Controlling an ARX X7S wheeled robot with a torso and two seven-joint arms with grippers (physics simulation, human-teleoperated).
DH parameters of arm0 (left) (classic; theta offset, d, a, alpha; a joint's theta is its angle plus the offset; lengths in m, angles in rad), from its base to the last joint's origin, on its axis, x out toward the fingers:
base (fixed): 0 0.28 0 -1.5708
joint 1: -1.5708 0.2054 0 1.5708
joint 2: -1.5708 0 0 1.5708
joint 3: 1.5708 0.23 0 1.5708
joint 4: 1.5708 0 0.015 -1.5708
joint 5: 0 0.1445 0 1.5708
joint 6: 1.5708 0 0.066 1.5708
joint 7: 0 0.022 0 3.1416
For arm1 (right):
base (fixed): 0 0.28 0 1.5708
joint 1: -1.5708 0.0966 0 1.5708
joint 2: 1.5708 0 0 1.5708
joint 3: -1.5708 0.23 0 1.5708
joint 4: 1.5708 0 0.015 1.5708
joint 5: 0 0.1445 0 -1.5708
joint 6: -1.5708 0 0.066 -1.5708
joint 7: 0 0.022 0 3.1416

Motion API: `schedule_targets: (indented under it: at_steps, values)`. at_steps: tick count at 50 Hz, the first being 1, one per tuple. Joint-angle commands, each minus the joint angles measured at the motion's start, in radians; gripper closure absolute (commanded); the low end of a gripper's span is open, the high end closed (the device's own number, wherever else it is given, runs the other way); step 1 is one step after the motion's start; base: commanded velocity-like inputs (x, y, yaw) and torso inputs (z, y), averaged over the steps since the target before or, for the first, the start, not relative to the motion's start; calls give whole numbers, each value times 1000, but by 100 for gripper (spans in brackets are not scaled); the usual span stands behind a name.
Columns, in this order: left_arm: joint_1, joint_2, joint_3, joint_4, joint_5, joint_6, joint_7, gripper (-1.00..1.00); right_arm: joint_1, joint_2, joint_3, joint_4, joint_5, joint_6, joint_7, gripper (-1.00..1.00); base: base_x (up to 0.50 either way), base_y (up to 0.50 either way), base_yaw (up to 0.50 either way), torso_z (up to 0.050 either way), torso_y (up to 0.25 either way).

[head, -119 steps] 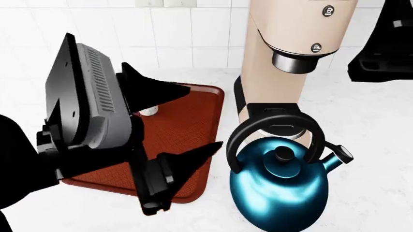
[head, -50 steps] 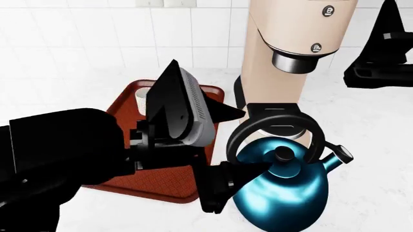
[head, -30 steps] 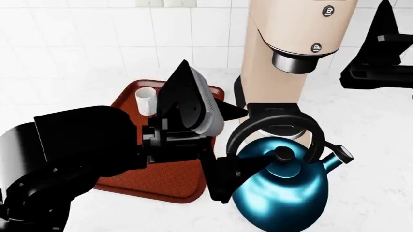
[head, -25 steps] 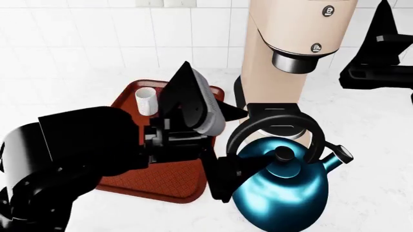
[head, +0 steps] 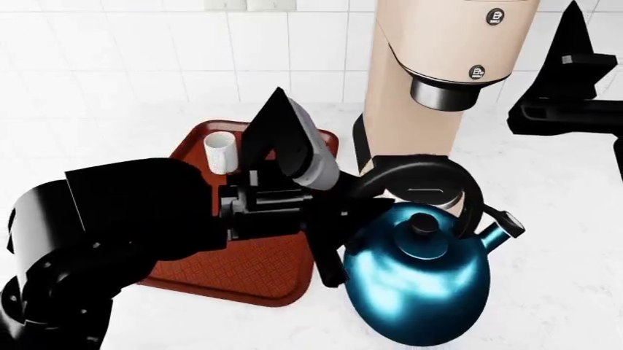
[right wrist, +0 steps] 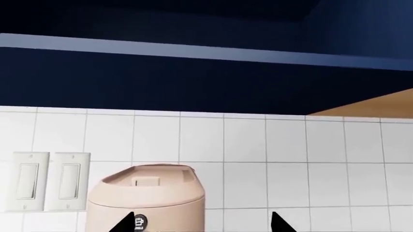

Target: Pick the kettle from the counter and place it on the tray. Then pick the mug from the cabinet and place it on the tray. Then close the cabinet doors.

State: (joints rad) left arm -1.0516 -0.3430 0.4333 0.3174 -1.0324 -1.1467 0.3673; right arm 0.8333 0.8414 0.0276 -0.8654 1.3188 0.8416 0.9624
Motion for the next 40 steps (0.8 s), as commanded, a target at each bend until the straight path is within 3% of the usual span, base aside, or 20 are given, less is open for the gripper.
schedule_targets:
  at_steps: [1, 20, 40]
  values:
    - [-29, 13, -44, -12, -18, -6, -53, 100, 4, -6, -14, 6, -7, 1, -3, -100, 0, 0, 0, 0, 0]
    - [-70, 23, -65, -33, -21, 5, -97, 100, 0, -6, -19, 13, -18, -8, -9, -100, 0, 0, 0, 1, 0]
    - [-205, -17, -222, -50, -116, -30, -204, 100, 19, -19, -46, 17, -25, -3, -4, -100, 0, 0, 0, 0, 1]
